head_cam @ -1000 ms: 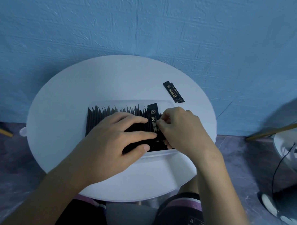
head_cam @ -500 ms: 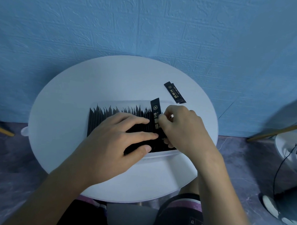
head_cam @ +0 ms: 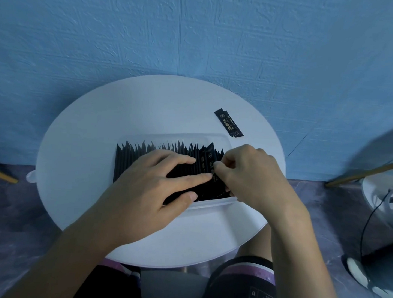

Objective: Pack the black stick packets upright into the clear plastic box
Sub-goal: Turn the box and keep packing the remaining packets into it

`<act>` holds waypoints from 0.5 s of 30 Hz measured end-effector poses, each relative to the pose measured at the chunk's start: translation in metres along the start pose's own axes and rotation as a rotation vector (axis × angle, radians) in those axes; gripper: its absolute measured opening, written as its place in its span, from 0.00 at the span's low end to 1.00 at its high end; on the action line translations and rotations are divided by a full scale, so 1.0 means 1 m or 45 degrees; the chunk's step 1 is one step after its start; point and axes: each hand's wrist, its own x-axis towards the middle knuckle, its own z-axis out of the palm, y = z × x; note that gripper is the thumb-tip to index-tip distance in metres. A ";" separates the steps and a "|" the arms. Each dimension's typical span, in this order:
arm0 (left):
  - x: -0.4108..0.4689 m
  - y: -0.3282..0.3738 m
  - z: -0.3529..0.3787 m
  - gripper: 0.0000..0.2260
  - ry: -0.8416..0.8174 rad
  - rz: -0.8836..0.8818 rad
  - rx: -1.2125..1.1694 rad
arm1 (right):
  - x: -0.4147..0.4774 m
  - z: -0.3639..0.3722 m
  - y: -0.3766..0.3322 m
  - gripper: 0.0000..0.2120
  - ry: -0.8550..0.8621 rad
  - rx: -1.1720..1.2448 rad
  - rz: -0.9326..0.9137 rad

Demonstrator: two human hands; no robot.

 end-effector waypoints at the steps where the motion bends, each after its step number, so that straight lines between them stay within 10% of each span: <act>1: 0.000 0.000 0.000 0.19 -0.003 0.012 0.027 | 0.001 0.001 0.000 0.14 -0.004 -0.028 -0.010; 15: 0.000 0.000 -0.002 0.18 0.001 0.042 0.054 | 0.019 0.005 -0.008 0.11 -0.149 -0.132 0.021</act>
